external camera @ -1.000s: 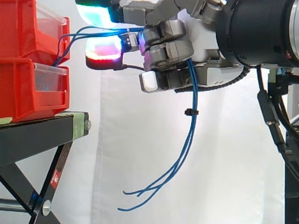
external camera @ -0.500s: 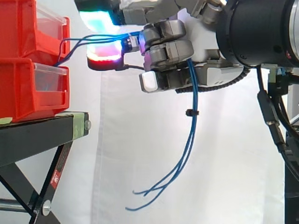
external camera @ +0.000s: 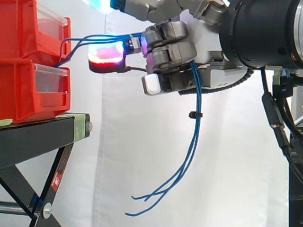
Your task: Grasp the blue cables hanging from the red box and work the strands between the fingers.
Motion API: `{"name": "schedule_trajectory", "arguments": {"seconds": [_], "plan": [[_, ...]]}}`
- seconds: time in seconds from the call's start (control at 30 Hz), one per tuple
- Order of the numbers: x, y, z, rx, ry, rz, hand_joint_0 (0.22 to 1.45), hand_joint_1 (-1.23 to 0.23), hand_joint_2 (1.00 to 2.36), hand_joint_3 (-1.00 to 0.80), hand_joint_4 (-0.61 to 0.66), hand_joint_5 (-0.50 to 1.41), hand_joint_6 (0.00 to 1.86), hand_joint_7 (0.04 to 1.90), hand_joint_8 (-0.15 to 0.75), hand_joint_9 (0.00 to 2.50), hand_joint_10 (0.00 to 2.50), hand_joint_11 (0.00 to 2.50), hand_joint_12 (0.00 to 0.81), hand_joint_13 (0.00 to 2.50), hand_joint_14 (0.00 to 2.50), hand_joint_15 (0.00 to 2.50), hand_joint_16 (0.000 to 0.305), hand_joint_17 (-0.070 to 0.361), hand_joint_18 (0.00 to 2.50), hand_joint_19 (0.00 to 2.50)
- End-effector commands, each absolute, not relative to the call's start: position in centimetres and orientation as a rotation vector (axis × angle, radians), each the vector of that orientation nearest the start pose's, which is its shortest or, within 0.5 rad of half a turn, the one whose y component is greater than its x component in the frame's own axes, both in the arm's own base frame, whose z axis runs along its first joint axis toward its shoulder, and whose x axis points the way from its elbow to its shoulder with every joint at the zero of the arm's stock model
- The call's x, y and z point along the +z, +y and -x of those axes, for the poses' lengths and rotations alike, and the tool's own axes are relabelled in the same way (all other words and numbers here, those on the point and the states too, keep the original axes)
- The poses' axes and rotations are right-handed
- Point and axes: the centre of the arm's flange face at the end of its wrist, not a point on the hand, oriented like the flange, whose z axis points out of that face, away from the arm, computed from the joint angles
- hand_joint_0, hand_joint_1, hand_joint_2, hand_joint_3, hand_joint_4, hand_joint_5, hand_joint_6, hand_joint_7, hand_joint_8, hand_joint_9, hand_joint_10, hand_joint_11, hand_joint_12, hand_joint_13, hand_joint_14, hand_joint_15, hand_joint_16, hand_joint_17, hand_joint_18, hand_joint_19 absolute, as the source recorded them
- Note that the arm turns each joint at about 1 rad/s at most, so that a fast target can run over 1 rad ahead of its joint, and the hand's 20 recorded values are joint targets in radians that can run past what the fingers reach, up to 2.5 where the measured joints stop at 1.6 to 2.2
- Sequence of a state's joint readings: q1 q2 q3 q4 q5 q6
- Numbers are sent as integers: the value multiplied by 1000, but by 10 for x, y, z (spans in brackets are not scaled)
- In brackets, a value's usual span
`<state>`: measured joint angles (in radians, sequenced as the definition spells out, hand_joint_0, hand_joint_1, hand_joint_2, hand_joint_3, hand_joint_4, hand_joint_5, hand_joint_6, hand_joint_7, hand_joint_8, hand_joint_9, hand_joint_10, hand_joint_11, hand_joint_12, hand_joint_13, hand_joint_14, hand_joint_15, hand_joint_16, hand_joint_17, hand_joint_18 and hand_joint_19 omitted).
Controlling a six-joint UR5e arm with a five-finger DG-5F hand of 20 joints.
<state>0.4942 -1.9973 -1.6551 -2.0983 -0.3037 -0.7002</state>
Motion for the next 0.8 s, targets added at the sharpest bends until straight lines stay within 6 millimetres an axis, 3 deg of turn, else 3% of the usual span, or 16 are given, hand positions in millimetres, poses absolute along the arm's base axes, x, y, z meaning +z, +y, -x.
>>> {"name": "schedule_trajectory", "arguments": {"seconds": [0.0, 0.77], "plan": [[286, 81, -631, 448, 673, -1267, 771, -728, 1008, -772, 221, 96, 1, 1333, 369, 1558, 2500, 2500, 537, 1757, 2500, 1566, 198, 149, 2045, 795], [294, 93, -639, 513, 753, -1139, 871, -715, 1012, -610, 227, 76, 358, 1229, 369, 1558, 2500, 2500, 537, 1757, 2500, 1566, 198, 149, 2045, 795]]}}
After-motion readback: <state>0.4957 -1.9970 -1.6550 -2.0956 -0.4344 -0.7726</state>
